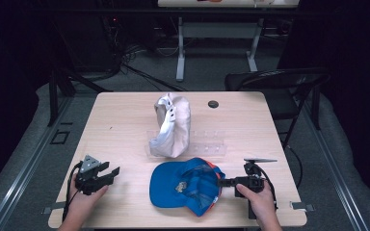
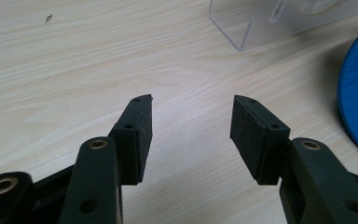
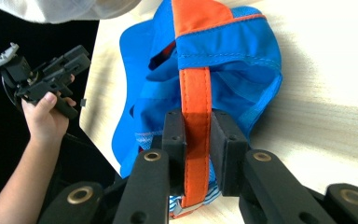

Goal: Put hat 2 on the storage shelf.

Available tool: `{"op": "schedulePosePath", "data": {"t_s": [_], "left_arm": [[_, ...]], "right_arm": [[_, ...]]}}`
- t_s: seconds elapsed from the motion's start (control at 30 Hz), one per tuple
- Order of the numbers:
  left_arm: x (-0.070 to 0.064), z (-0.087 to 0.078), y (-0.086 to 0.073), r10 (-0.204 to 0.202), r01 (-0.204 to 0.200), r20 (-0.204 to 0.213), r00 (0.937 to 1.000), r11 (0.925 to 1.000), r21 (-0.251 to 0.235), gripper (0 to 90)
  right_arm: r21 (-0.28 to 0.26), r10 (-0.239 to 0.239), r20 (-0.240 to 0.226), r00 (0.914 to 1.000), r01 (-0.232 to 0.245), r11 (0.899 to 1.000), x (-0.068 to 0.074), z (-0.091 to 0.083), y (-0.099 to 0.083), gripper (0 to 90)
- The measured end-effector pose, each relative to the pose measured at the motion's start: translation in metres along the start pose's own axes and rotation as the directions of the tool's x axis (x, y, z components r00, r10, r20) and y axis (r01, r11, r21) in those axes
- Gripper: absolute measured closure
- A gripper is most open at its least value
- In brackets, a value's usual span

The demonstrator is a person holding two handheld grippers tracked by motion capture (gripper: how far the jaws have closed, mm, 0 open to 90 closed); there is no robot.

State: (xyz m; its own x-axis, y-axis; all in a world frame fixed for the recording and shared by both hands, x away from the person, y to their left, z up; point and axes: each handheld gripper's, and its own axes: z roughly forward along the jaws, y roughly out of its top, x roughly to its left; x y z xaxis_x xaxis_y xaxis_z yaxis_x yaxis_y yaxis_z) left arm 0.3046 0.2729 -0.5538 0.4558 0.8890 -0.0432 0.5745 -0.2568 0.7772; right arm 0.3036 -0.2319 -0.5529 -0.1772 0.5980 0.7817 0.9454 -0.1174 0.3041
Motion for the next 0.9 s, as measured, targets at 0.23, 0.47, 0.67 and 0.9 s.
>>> {"op": "schedulePosePath", "data": {"t_s": [0.23, 0.47, 0.67, 0.9], "left_arm": [[-0.001, 0.0, 0.0, 0.002, -0.002, 0.002, 1.0, 1.0, 0.0, 49.2], [-0.001, 0.0, 0.0, 0.007, -0.007, 0.0, 1.0, 1.0, 0.0, 49.2], [-0.001, 0.001, 0.0, 0.016, -0.016, 0.003, 0.9999, 0.9999, 0.005, 49.2], [-0.002, 0.001, 0.0, 0.014, -0.014, 0.005, 0.9999, 0.9999, 0.005, 49.2]], "right_arm": [[-0.025, 0.039, 0.002, 0.9992, -0.039, 0.999, 0.0, -0.005, 0.004, 77.4], [-0.014, 0.038, 0.032, 0.9988, -0.038, 0.999, 0.006, -0.01, 0.01, 77.5], [0.007, 0.023, 0.093, 0.9954, -0.023, 1.0, 0.016, -0.013, 0.019, 77.6], [0.052, -0.021, 0.19, 0.9816, 0.011, 0.999, 0.03, -0.017, 0.029, 77.7]]}}
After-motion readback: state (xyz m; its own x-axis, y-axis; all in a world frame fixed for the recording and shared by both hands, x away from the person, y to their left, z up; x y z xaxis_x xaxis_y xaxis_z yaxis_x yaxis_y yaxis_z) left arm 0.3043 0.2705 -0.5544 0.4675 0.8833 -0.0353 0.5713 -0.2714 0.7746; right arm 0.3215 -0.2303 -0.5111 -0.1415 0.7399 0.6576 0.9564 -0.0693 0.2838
